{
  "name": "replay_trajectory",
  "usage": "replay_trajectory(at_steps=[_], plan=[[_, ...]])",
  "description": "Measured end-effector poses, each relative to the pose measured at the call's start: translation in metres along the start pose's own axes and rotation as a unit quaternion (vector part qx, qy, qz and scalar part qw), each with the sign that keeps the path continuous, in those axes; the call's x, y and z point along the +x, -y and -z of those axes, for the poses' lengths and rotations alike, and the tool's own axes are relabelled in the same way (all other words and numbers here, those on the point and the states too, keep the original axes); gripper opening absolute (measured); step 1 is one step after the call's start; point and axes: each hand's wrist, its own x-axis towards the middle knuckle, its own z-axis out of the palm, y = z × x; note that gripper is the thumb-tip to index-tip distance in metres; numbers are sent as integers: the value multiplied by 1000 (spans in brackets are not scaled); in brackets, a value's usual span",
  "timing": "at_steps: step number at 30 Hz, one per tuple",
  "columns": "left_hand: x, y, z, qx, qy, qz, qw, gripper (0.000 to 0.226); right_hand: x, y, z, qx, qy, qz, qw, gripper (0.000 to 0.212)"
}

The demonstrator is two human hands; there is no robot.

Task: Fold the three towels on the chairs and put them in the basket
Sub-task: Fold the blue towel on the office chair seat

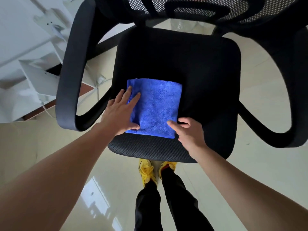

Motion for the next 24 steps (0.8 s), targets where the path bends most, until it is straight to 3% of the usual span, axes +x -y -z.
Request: replay_trajectory(at_steps=[2,5,7,9,11,13,15,17,19,21,24], plan=[[-1,-2,3,1,12,3,1000,119,1,4,-10,-39,12,12,999,48],[-3,-10,15,-15,17,18,1000,98,12,14,4,21,90,-44,995,32],[-4,-19,23,-48,-55,12,997,66,24,20,37,10,112,-56,992,28],[0,-32,30,-112,-167,-3,980,38,42,20,75,-12,83,-54,995,27],[11,-54,38,-183,-218,-33,958,19,55,16,109,0,64,-65,996,25],[26,-77,43,-244,-193,-79,947,16,62,8,129,20,47,-67,996,27],[42,-100,41,-260,-98,-108,955,20,63,0,132,11,26,-51,998,42],[56,-111,36,-237,9,-80,968,24,58,-3,122,-12,-3,-10,1000,61],[68,-113,32,-306,55,-1,950,24,55,-10,112,-6,-45,15,999,68],[77,-111,38,-379,35,59,923,17,50,-15,107,62,-79,-12,995,64],[88,-103,44,-303,-57,70,949,33,35,-25,94,198,-50,-88,975,65]])
